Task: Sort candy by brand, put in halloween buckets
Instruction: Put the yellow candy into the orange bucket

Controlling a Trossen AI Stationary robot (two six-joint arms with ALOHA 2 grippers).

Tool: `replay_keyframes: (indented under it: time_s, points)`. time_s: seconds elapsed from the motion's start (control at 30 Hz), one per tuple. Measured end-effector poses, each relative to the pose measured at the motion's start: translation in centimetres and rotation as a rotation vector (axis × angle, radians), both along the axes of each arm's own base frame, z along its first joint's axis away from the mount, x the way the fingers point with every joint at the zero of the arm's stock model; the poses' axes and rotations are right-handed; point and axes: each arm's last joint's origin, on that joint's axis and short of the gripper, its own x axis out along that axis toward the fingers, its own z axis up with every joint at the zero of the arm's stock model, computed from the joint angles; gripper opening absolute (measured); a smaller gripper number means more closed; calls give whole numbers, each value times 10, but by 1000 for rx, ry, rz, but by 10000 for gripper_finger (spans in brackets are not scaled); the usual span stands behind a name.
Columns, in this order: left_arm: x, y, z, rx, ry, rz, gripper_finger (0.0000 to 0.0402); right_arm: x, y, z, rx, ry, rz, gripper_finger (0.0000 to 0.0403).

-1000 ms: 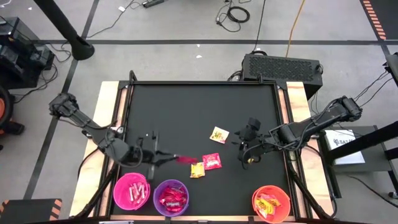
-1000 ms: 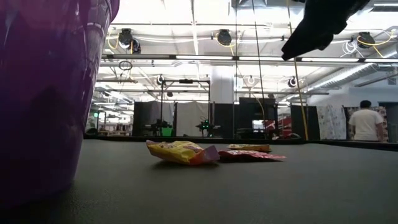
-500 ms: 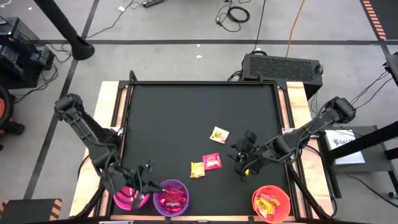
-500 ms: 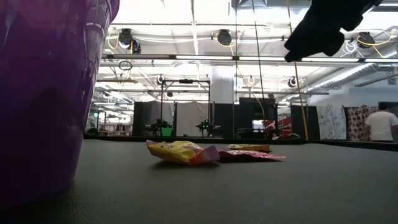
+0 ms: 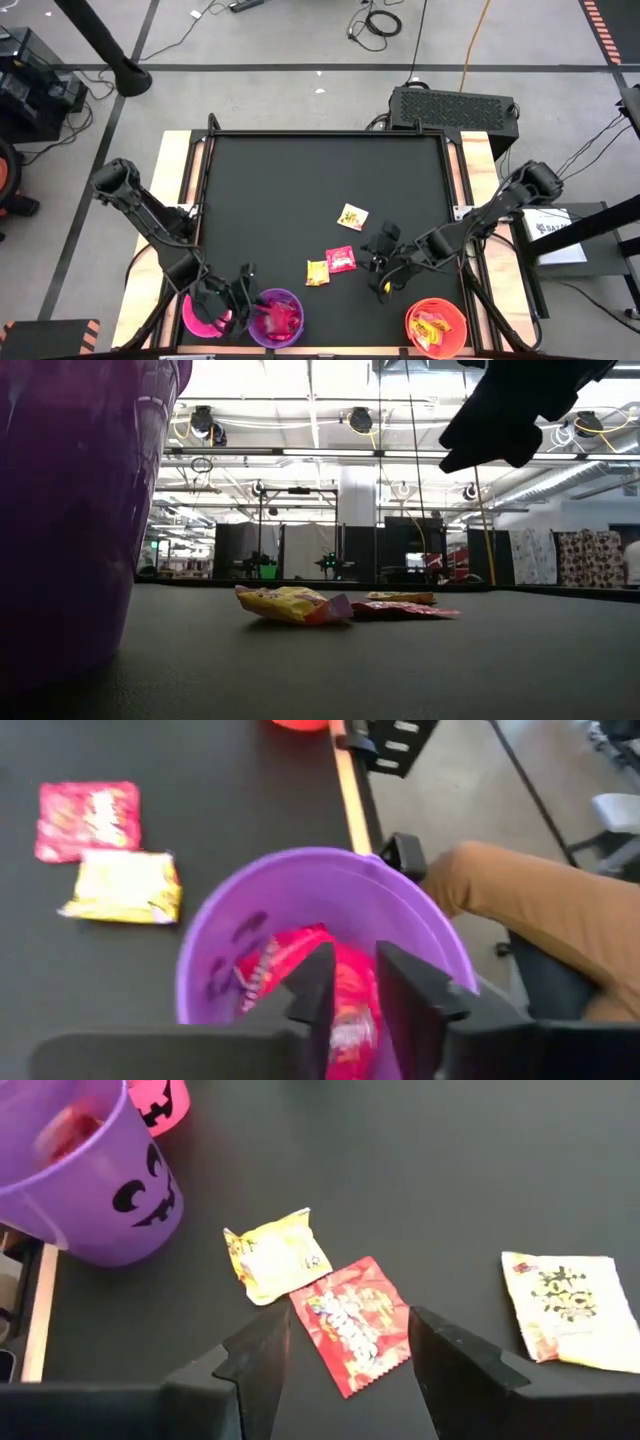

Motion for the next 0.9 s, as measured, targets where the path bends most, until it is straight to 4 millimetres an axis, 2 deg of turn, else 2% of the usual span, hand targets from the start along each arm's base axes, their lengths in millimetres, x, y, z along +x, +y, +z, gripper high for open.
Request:
replay_keyframes:
  time_s: [0.13,0.23,0.4,0.6,0.7,0.8,0.9]
  points:
    - [3,0,-3,-38,32,9,134,1,1,-2,11,11,6,196]
    - [8,4,0,-24,9,11,156,1,1,-4,11,18,3,196]
    - [24,12,20,66,-93,-12,160,2,1,-4,12,12,7,196]
    - [48,38,41,282,-210,89,161,4,-1,-4,-70,41,107,196]
    - [57,54,42,415,-231,168,161,7,-14,-6,-135,80,109,196]
    - [64,71,42,587,-234,263,161,11,-37,-8,-249,135,38,190]
    - [69,86,42,711,-215,320,161,18,-59,-13,-310,209,72,177]
